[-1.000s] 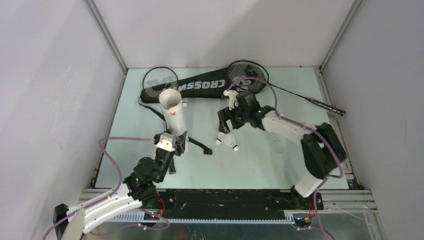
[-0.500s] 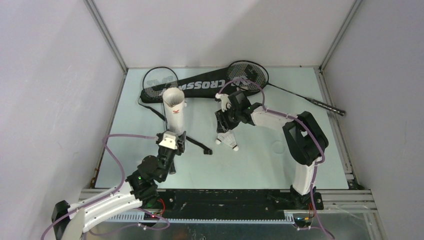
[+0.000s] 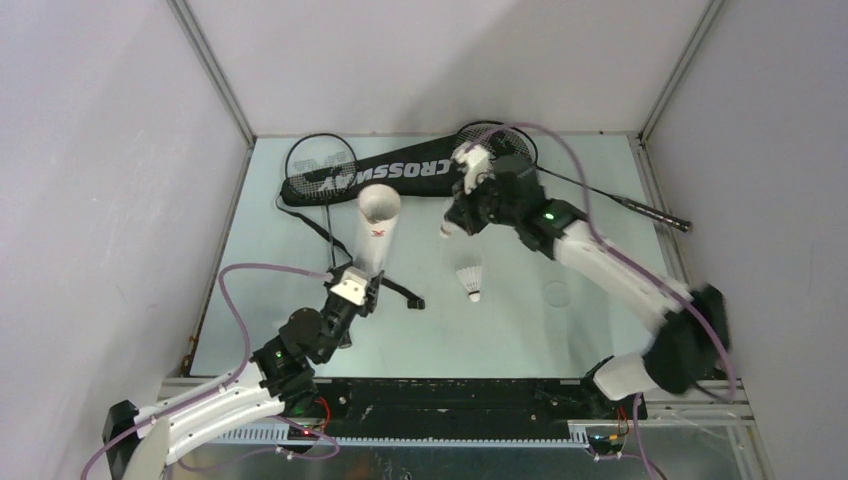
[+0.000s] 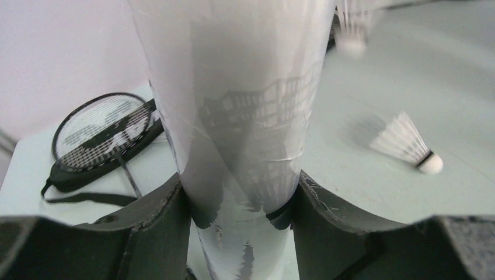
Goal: Pack up the badminton gear
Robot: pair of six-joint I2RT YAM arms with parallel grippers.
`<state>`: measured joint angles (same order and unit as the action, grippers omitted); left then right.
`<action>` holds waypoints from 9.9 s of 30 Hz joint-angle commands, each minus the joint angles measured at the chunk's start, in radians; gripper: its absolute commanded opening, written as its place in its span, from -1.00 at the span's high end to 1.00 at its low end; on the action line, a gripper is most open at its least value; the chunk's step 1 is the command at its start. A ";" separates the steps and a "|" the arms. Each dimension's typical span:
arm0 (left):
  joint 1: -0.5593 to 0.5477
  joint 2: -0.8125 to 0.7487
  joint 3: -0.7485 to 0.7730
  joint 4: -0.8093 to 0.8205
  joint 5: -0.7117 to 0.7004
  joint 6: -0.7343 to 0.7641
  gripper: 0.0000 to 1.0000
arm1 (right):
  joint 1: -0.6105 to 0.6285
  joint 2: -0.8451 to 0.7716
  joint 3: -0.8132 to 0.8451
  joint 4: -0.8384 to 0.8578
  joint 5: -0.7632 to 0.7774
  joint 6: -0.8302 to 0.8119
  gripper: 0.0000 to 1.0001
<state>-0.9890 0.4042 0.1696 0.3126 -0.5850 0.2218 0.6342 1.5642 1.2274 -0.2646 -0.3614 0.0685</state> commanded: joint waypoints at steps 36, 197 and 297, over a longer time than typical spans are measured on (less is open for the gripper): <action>-0.007 0.260 0.258 -0.231 0.466 0.176 1.00 | 0.231 -0.649 -0.065 -0.097 0.053 0.111 1.00; -0.008 0.171 0.244 0.189 1.214 -0.339 0.91 | 0.413 -0.557 -0.527 0.904 -0.388 0.057 -0.83; 0.128 0.601 0.998 -0.060 0.655 -0.517 0.59 | 0.186 -0.733 -0.483 0.551 -0.022 0.054 -0.10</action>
<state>-0.8333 0.9768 1.1484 0.2550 0.0818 -0.3546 0.8116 0.8375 0.6949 0.0883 -0.3634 0.0788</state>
